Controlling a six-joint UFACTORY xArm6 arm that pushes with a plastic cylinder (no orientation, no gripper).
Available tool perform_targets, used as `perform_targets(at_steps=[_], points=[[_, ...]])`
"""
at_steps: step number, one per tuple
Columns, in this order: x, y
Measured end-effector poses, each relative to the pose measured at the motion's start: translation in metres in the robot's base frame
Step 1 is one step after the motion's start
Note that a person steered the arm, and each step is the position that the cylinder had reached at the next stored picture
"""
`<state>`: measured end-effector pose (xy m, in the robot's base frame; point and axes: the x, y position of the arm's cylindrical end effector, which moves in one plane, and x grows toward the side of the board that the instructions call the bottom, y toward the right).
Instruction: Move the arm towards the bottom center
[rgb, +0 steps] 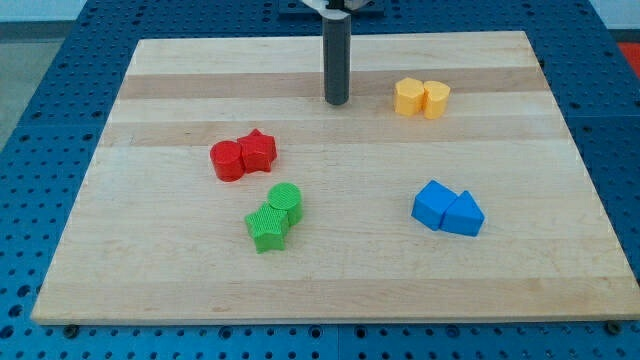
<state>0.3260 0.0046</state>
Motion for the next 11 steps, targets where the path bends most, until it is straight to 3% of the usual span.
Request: perform_targets(at_steps=[1, 3, 5, 6, 7, 8, 10, 11], points=[[0.000, 0.000], [0.032, 0.000], [0.096, 0.000], [0.096, 0.000], [0.167, 0.008], [0.168, 0.008], [0.218, 0.008], [0.207, 0.008]])
